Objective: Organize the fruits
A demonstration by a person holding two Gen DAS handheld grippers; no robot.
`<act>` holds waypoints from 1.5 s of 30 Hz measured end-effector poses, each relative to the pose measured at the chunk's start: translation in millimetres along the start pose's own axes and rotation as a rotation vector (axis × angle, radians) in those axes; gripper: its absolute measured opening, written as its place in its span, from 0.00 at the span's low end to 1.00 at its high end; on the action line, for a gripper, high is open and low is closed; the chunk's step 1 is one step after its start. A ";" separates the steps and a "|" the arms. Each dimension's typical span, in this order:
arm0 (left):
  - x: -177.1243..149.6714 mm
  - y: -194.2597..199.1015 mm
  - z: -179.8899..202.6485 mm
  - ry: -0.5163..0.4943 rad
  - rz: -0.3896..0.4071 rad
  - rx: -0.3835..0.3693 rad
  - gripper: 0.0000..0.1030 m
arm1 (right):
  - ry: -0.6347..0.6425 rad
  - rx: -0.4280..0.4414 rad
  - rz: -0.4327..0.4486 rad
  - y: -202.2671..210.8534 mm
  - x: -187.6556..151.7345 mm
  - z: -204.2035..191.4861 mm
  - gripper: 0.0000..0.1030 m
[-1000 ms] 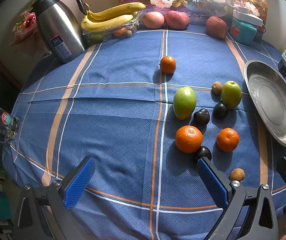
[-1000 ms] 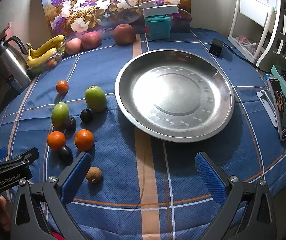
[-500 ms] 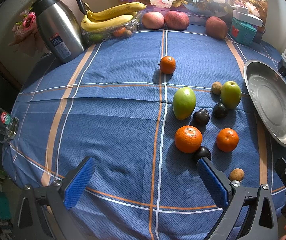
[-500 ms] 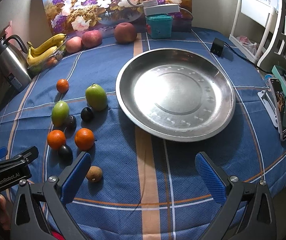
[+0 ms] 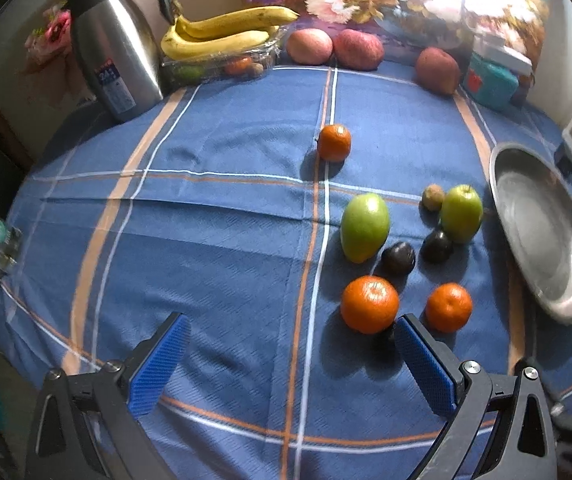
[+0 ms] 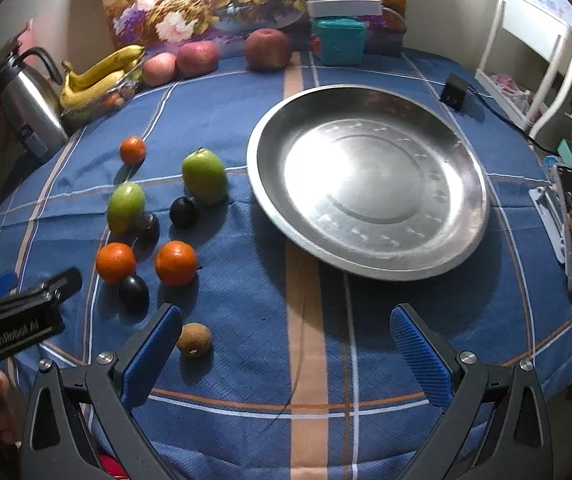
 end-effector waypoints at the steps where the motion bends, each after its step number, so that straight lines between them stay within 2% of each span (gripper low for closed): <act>1: 2.0 0.1 -1.0 0.013 0.012 -0.012 1.00 | 0.010 -0.003 -0.003 -0.4 0.5 -1.9 1.00; 3: 5.2 -0.8 -2.2 0.037 0.026 -0.040 1.00 | 0.032 0.009 0.006 -0.5 2.6 -10.0 1.00; 4: 5.2 -2.5 -2.0 0.049 0.021 -0.057 1.00 | 0.031 -0.005 0.059 -2.1 7.5 -12.4 1.00; 7: 5.1 -6.5 0.5 0.071 0.017 -0.105 1.00 | 0.053 0.030 0.071 -1.1 9.5 -24.9 1.00; 10: 6.0 -12.2 1.7 0.053 0.009 -0.103 1.00 | 0.054 0.080 0.077 -0.5 9.6 -33.6 1.00; 18: -8.4 -29.8 5.7 0.080 -0.084 -0.136 0.99 | 0.079 0.115 0.097 -1.8 11.3 -49.6 0.99; 20: -10.8 -33.0 5.8 0.092 -0.087 -0.151 0.97 | 0.094 0.125 0.096 -1.7 9.4 -54.9 0.95; 22: -14.6 -37.6 7.8 0.091 -0.094 -0.162 0.92 | 0.109 0.134 0.090 -2.6 8.1 -59.5 0.86; 23: -18.2 -37.5 11.1 0.104 -0.128 -0.184 0.91 | 0.117 0.134 0.082 -3.5 6.7 -60.7 0.81; 27: -24.3 -50.6 23.0 0.111 -0.167 -0.242 0.83 | 0.139 0.143 0.053 -8.6 3.2 -66.0 0.66; 32: -28.4 -59.2 36.7 0.107 -0.215 -0.271 0.71 | 0.168 0.156 0.012 -17.9 -2.8 -75.0 0.59; 35: -30.7 -66.6 46.1 0.106 -0.230 -0.284 0.61 | 0.183 0.158 -0.017 -23.3 -5.9 -79.4 0.50; 37: -31.3 -69.2 50.2 0.101 -0.236 -0.285 0.54 | 0.194 0.156 -0.033 -27.3 -7.7 -81.9 0.47; 45: -34.8 -74.2 68.4 0.117 -0.268 -0.346 0.32 | 0.206 0.153 -0.059 -35.0 -9.9 -89.4 0.33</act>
Point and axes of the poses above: each gripper's, at about its wrist camera, not at the fingertips, and y roughly against the way its jaws point, z to its right, x to its top, the point moved 8 cm from there along -y, roughly the way its jaws point, and after that the axes turned 13 degrees about -x, right-handed, at the moved point
